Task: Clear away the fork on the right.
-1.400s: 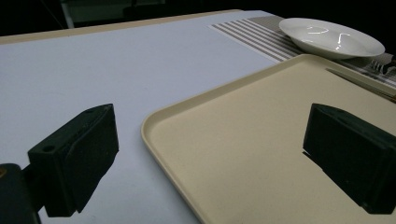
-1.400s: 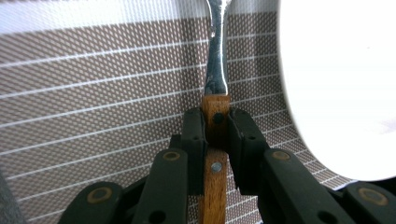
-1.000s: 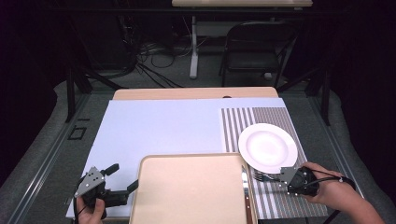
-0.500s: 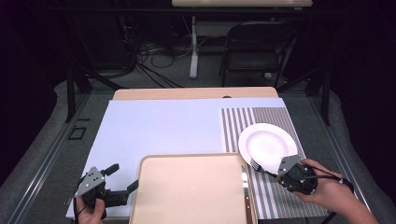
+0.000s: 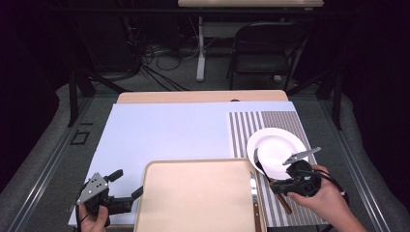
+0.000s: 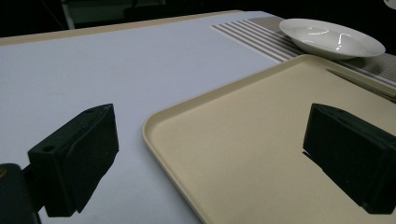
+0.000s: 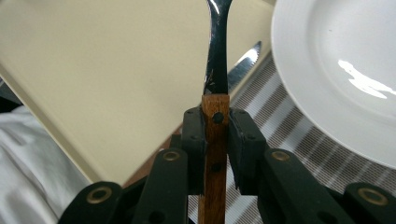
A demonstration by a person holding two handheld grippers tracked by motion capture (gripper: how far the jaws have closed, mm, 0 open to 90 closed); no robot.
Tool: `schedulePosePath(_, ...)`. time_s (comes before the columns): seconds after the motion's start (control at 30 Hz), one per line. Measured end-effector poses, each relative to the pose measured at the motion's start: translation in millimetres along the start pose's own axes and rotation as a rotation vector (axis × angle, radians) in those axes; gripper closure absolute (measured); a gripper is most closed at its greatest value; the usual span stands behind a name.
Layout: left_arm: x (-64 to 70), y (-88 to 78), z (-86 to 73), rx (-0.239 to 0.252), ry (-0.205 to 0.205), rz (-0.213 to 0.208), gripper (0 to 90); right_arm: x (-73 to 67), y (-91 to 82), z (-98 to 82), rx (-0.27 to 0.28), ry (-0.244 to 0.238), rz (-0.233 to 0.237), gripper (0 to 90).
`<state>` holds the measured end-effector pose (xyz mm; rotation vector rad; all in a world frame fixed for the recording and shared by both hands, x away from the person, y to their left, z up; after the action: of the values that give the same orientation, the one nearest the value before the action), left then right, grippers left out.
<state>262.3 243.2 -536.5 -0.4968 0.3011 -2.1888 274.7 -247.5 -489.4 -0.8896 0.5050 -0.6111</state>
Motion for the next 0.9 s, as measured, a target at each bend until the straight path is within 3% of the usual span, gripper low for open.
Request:
schedulePosePath(0.03,0.1,0.0,-0.1,-0.001,-0.001,0.000,3.4,-2.9,-0.2,1.1,-0.038,-0.002,0.012,77.9)
schedulePosePath(0.07,0.1,-0.1,0.0,-0.001,0.000,0.000,3.4,-6.1,4.3,3.0,0.000,0.005,0.024,77.9)
schedulePosePath(0.17,-0.2,-0.3,0.1,0.001,0.001,0.000,3.4,-13.7,12.9,7.7,0.014,0.013,0.061,77.9)
schedulePosePath(0.2,-0.2,-0.5,0.1,0.002,-0.001,0.000,3.4,-15.7,18.4,9.9,0.049,0.018,0.071,77.9)
schedulePosePath(0.23,-0.3,-0.8,0.1,0.000,0.002,-0.001,3.4,-17.5,18.9,10.4,0.000,0.005,0.078,77.8)
schedulePosePath(0.27,-0.3,-0.8,0.1,0.004,0.002,-0.001,3.4,-19.8,23.3,11.8,0.011,0.005,0.084,77.9)
schedulePosePath(0.3,-0.6,-0.8,0.2,0.006,0.001,0.000,3.4,-22.1,30.2,13.8,0.067,0.019,0.077,77.8)
schedulePosePath(0.43,-1.4,-1.2,0.3,0.004,0.000,-0.001,3.4,-29.4,37.8,17.0,0.027,0.016,0.085,77.8)
schedulePosePath(0.57,-0.7,-1.1,0.3,0.002,0.003,-0.001,3.4,-37.4,46.5,21.4,0.049,0.010,0.090,77.8)
schedulePosePath(0.6,-0.4,-0.9,0.3,0.006,0.002,-0.001,3.4,-38.6,46.5,21.6,0.006,0.002,0.072,77.9)
schedulePosePath(0.77,-0.6,-0.5,0.1,0.011,-0.005,-0.004,3.4,-46.5,61.4,24.7,0.003,-0.010,0.093,77.9)
schedulePosePath(0.9,-1.1,-0.7,0.1,0.007,0.000,-0.003,3.5,-48.2,69.9,24.6,-0.039,-0.015,0.078,77.8)
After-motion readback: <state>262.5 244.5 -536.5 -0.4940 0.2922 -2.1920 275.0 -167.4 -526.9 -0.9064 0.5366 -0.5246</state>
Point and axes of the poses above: each handheld gripper's, and its own axes: y roughly forward along the jaws, z roughly out of its top, x roughly to its right, the point moved 4 cm from there along y, roughly forward along the jaws, and after that the axes turned 9 degrees about -y, right-handed, at the moved point
